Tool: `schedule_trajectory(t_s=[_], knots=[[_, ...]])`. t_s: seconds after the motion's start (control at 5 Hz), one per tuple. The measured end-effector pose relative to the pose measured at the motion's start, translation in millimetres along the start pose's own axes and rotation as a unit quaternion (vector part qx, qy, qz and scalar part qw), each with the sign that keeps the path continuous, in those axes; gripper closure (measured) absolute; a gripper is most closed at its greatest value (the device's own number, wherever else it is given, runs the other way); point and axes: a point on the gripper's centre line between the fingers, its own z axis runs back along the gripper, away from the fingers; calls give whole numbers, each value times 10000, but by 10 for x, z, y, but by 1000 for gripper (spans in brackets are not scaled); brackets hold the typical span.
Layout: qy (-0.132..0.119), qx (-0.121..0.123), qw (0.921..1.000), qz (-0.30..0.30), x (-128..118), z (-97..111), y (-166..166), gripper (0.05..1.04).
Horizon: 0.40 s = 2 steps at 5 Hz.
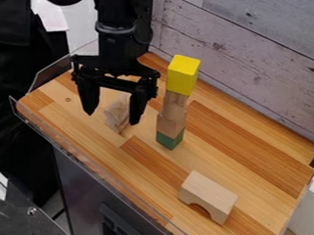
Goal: Pick up the white white rectangle and put it on top of white arch
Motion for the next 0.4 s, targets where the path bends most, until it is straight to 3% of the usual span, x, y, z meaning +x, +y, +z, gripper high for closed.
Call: schedule_trajectory(t_s=[0.2,0.4], knots=[[159,25,9999,1,-35,-71,9,83],[-6,17,9985,-540,63,-147,50,83]])
